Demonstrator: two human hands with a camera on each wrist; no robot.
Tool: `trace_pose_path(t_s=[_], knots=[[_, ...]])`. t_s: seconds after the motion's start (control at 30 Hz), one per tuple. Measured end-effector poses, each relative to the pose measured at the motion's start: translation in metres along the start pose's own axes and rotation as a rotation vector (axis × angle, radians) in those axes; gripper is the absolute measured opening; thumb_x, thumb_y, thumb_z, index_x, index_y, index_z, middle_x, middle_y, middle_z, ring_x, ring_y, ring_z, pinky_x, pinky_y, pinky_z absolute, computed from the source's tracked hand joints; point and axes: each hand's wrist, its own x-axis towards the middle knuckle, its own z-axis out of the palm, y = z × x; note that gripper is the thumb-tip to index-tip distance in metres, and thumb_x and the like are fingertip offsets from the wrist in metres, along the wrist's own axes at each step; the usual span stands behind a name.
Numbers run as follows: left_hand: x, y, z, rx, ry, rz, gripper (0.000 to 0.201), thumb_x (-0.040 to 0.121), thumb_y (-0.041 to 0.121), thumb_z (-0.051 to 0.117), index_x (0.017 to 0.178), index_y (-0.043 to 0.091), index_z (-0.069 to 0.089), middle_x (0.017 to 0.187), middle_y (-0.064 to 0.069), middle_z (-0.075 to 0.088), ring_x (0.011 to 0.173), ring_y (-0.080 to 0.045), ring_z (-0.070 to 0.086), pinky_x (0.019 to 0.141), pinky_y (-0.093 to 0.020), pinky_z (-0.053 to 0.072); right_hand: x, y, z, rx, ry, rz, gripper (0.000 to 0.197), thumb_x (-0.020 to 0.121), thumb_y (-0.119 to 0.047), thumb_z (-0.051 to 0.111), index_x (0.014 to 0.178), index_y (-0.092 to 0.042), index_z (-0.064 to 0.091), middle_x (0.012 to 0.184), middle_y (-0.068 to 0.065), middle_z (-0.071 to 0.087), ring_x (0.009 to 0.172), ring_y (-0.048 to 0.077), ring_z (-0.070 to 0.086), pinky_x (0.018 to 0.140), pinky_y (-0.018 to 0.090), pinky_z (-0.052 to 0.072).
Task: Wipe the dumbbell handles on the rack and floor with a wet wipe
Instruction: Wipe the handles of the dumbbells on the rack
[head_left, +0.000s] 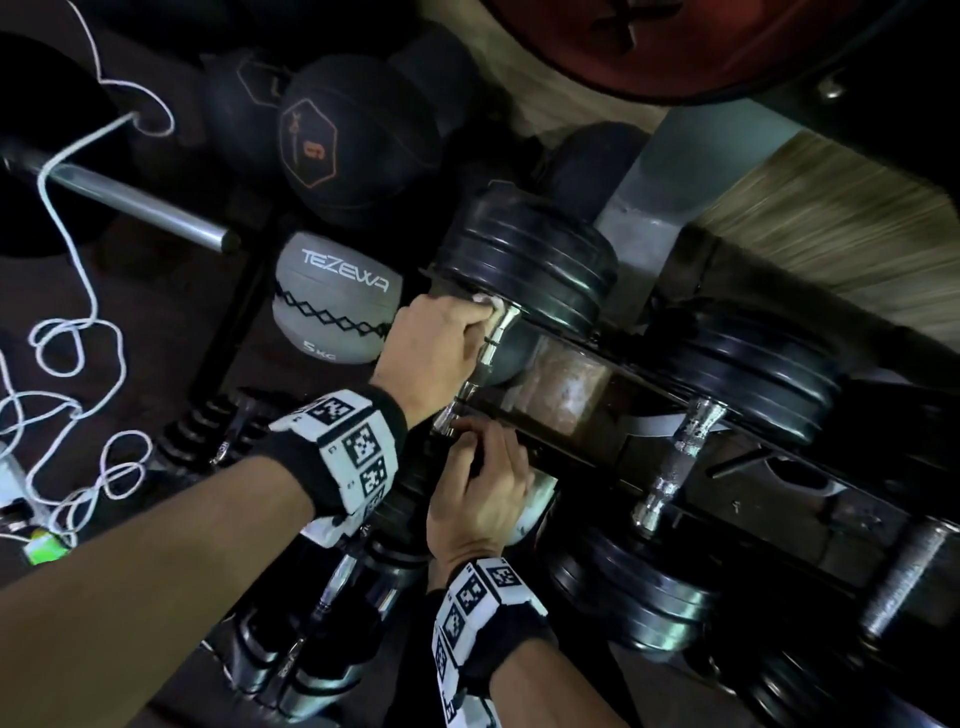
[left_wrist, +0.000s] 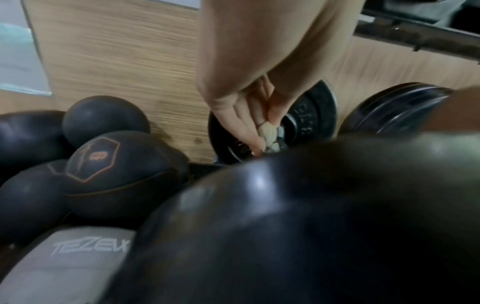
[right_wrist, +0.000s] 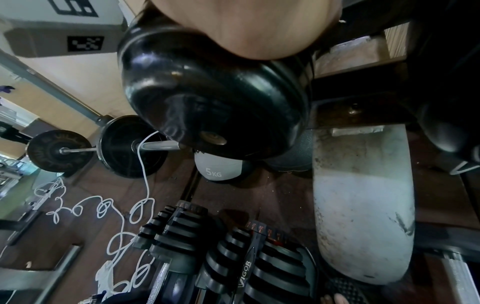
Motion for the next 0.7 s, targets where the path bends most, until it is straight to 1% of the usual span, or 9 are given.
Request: trace_pose_path(t_s=[0.07, 0.13, 0.23, 0.33, 0.37, 0.5, 0.57, 0.63, 0.7], knots=[[0.006, 0.004, 0.001, 0.04, -0.047, -0.061, 0.027, 0.086, -0.005, 0.049, 0.064, 0.01, 0.055, 0.063, -0.005, 0.058, 0.062, -0.03, 0.055, 0.067, -0.039, 0.051, 0.0, 0.0, 0.001, 0.01, -0.004, 0.005, 0.028, 0.088, -0.035, 0.04, 0.093, -0.03, 0.068, 0.093, -0.012, 0.065, 0.093, 0.012, 0.057, 0.087, 0.036, 0.036], [0.018, -0.003, 0.0, 0.009, -0.173, -0.153, 0.033, 0.084, -0.009, 0.046, 0.061, 0.014, 0.047, 0.062, -0.001, 0.052, 0.063, -0.027, 0.053, 0.066, -0.037, 0.047, 0.0, 0.0, 0.001, 0.002, 0.004, 0.006, 0.03, 0.087, -0.036, 0.039, 0.092, -0.029, 0.068, 0.093, -0.012, 0.066, 0.093, 0.012, 0.056, 0.085, 0.032, 0.031], [0.029, -0.01, -0.005, -0.143, -0.345, -0.228, 0.026, 0.096, -0.005, 0.045, 0.101, 0.001, 0.07, 0.094, -0.002, 0.065, 0.085, -0.017, 0.058, 0.073, -0.02, 0.043, 0.0, -0.001, 0.0, 0.003, 0.005, 0.002, 0.033, 0.087, -0.037, 0.038, 0.094, -0.027, 0.069, 0.093, -0.011, 0.066, 0.093, 0.012, 0.055, 0.087, 0.03, 0.028], [0.033, -0.011, -0.006, -0.283, -0.423, -0.308, 0.031, 0.102, 0.002, 0.044, 0.126, 0.0, 0.063, 0.103, 0.005, 0.06, 0.095, -0.009, 0.055, 0.065, -0.006, 0.039, 0.0, -0.001, 0.0, 0.009, 0.003, 0.004, 0.034, 0.086, -0.037, 0.039, 0.094, -0.025, 0.07, 0.094, -0.011, 0.067, 0.094, 0.014, 0.056, 0.089, 0.033, 0.031], [0.033, -0.01, -0.006, -0.31, -0.409, -0.305, 0.029, 0.102, 0.003, 0.046, 0.123, 0.001, 0.065, 0.1, 0.004, 0.064, 0.092, -0.009, 0.057, 0.069, -0.006, 0.041, 0.0, -0.001, 0.0, 0.006, 0.003, 0.005, 0.034, 0.086, -0.037, 0.039, 0.094, -0.025, 0.07, 0.094, -0.01, 0.067, 0.093, 0.014, 0.056, 0.089, 0.034, 0.031], [0.019, -0.016, 0.003, -0.239, -0.143, -0.22, 0.019, 0.098, 0.008, 0.056, 0.09, 0.009, 0.073, 0.09, -0.007, 0.074, 0.082, -0.021, 0.069, 0.083, -0.034, 0.056, 0.001, -0.002, -0.002, 0.011, 0.002, -0.011, 0.03, 0.086, -0.035, 0.04, 0.093, -0.026, 0.068, 0.093, -0.01, 0.066, 0.092, 0.015, 0.056, 0.087, 0.036, 0.034], [0.016, -0.016, 0.008, -0.221, -0.071, -0.215, 0.019, 0.098, 0.008, 0.055, 0.094, 0.003, 0.073, 0.083, 0.0, 0.066, 0.078, -0.016, 0.063, 0.08, -0.033, 0.053, 0.0, -0.002, -0.002, 0.014, -0.001, -0.01, 0.028, 0.086, -0.034, 0.041, 0.091, -0.027, 0.068, 0.092, -0.01, 0.066, 0.091, 0.015, 0.057, 0.087, 0.037, 0.036], [0.02, -0.014, 0.009, -0.206, -0.146, -0.235, 0.018, 0.097, 0.004, 0.052, 0.091, 0.001, 0.069, 0.082, 0.0, 0.063, 0.079, -0.017, 0.058, 0.07, -0.029, 0.047, 0.0, -0.001, -0.002, 0.005, -0.002, -0.018, 0.028, 0.086, -0.034, 0.042, 0.09, -0.026, 0.068, 0.091, -0.009, 0.066, 0.09, 0.015, 0.056, 0.086, 0.037, 0.037], [0.029, -0.008, 0.008, -0.21, -0.303, -0.28, 0.022, 0.096, -0.003, 0.048, 0.103, 0.004, 0.067, 0.093, -0.003, 0.063, 0.088, -0.017, 0.056, 0.07, -0.019, 0.039, 0.001, -0.003, -0.004, 0.002, -0.005, -0.031, 0.03, 0.086, -0.034, 0.041, 0.09, -0.023, 0.069, 0.091, -0.009, 0.066, 0.089, 0.016, 0.056, 0.084, 0.036, 0.036]])
